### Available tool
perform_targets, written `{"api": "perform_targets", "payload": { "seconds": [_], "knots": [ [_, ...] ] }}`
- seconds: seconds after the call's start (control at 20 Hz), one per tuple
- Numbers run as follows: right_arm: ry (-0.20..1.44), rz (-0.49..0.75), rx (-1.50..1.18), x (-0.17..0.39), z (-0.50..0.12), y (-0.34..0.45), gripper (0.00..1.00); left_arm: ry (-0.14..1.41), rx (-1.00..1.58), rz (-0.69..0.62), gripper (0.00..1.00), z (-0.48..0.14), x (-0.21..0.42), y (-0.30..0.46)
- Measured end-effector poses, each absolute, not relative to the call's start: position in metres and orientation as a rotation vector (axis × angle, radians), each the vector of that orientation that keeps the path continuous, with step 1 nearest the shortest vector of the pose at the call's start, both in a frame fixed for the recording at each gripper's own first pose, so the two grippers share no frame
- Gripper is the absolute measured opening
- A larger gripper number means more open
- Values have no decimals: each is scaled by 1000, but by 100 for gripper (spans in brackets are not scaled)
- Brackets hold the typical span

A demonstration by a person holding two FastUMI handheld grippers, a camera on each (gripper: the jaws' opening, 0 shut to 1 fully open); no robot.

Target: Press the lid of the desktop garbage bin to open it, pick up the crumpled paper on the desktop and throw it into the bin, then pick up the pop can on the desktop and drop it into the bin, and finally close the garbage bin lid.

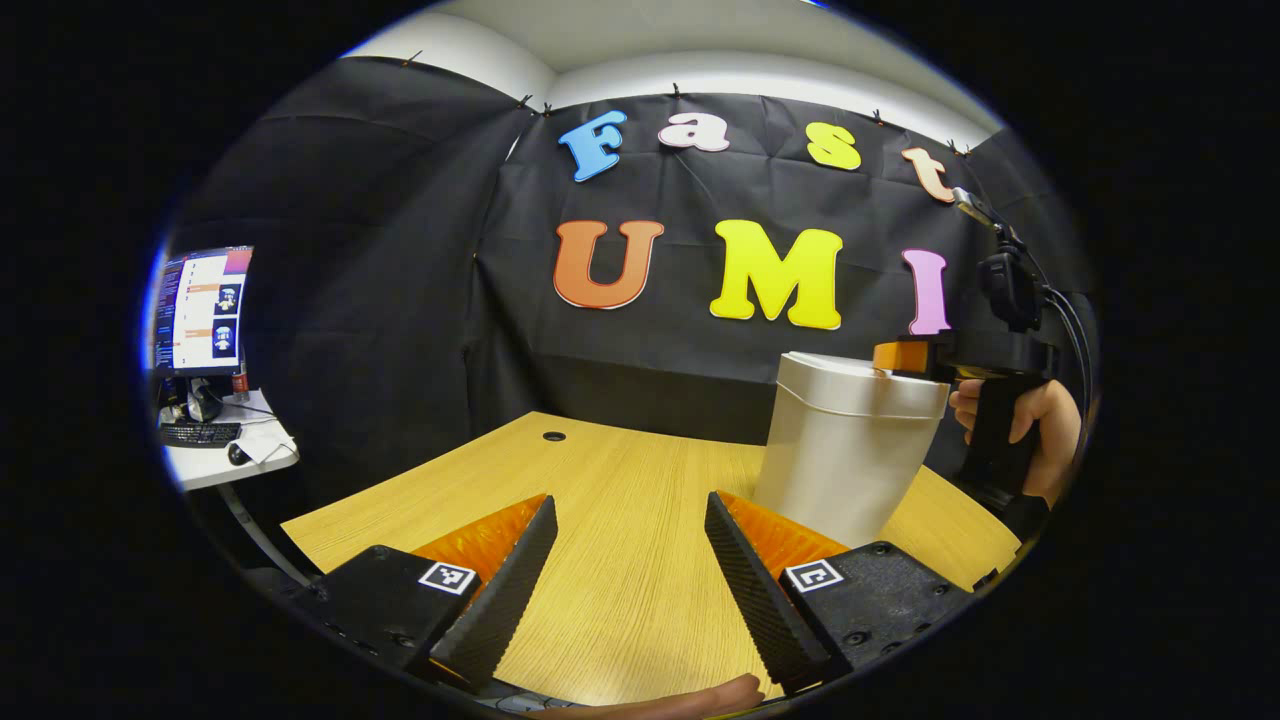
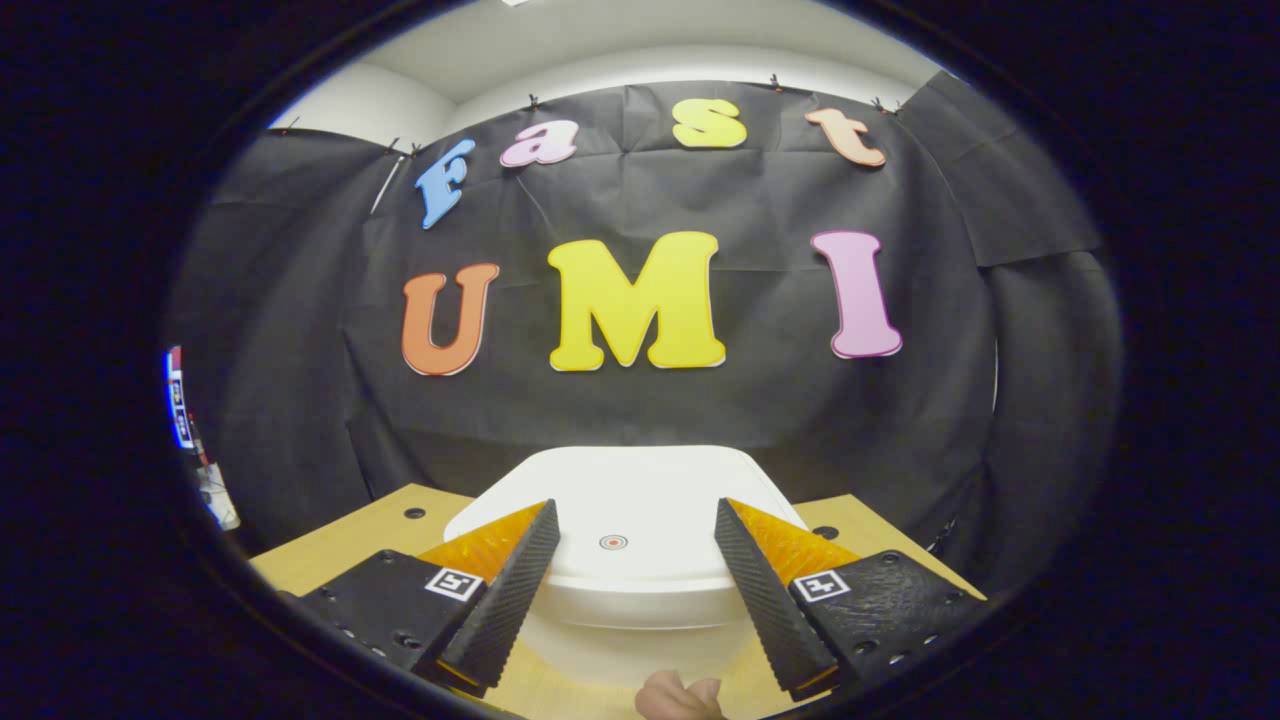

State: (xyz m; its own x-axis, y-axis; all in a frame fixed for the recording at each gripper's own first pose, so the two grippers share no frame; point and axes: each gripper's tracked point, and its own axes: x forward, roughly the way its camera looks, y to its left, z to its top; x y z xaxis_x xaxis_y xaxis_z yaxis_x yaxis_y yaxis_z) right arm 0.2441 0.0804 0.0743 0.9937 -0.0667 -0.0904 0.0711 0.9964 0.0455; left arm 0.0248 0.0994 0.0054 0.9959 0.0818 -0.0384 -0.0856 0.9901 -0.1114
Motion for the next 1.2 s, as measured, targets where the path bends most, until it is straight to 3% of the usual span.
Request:
{"api": "perform_targets", "payload": {
  "seconds": [0.5,1.2],
  "knots": [
    [27,-23,127,154,74,43,96,31,-77,73,96,6,23,89],
    [9,-52,-19,3,18,-15,96,-28,-26,40,96,16,24,75]
  ]
}}
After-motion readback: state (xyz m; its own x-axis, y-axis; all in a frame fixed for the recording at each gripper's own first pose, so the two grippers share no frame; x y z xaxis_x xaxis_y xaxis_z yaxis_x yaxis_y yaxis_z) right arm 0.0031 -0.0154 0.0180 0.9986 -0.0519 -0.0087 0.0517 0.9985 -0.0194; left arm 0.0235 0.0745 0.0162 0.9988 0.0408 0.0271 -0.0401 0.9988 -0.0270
